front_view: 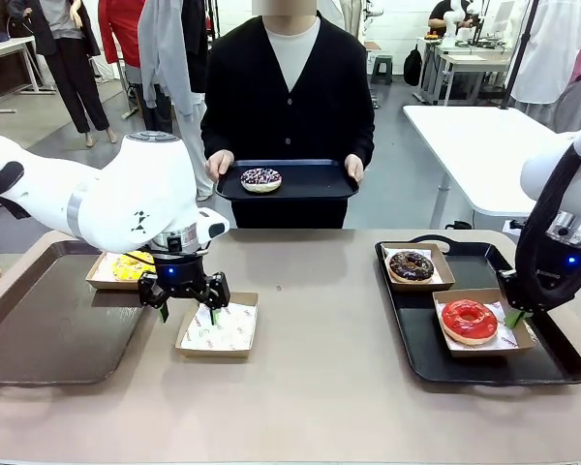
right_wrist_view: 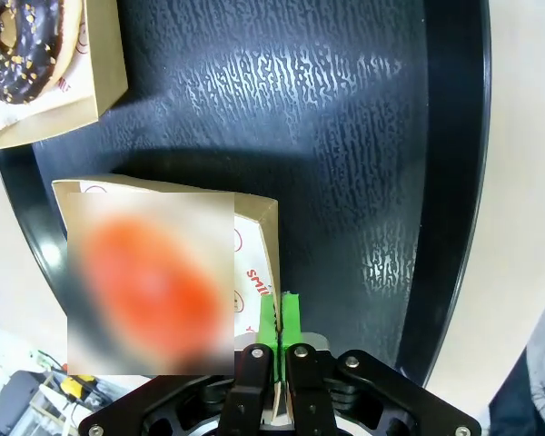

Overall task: Individually package the donuts and arrange them on the tray.
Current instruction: Place the picked Paper togo box on the Handle tray while simultaneously picking up another Paper togo box from the table with the other hand.

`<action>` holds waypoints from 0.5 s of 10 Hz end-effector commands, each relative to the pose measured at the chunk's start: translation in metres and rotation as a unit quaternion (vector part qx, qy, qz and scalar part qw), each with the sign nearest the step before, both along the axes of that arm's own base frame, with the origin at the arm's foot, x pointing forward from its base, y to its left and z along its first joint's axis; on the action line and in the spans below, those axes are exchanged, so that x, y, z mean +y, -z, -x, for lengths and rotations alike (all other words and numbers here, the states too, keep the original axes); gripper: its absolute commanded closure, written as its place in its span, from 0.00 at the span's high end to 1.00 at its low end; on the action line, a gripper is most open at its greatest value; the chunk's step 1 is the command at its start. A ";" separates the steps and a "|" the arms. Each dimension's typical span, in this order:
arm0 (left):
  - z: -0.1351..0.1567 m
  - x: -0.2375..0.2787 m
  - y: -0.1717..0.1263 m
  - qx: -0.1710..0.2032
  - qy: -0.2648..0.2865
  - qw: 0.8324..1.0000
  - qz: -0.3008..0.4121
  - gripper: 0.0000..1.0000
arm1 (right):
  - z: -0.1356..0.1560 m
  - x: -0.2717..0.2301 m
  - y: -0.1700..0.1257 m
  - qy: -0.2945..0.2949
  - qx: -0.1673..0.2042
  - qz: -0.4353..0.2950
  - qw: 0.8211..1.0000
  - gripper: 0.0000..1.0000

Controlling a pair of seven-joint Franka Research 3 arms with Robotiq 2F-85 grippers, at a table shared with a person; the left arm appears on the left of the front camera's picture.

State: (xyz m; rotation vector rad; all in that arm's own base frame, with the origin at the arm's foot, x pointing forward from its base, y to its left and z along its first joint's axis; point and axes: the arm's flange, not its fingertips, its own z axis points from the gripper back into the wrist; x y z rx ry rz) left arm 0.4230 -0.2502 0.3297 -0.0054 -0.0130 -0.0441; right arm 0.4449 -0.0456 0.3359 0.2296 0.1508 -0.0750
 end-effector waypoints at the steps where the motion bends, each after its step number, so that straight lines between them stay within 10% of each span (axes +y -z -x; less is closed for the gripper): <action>1: -0.006 -0.003 0.003 -0.015 -0.022 1.000 -0.009 1.00 | -0.008 0.003 0.002 -0.002 -0.011 -0.017 1.000 0.02; 3: -0.007 0.000 0.003 -0.017 -0.024 1.000 -0.006 1.00 | -0.010 0.004 0.002 -0.001 -0.011 -0.015 1.000 0.02; 4: -0.008 0.000 0.003 -0.018 -0.022 1.000 -0.004 0.40 | -0.012 0.005 0.003 -0.001 -0.007 -0.016 1.000 0.28; 5: -0.009 0.000 0.004 -0.013 -0.023 1.000 -0.005 0.40 | -0.011 0.006 0.003 -0.002 -0.005 -0.015 1.000 0.60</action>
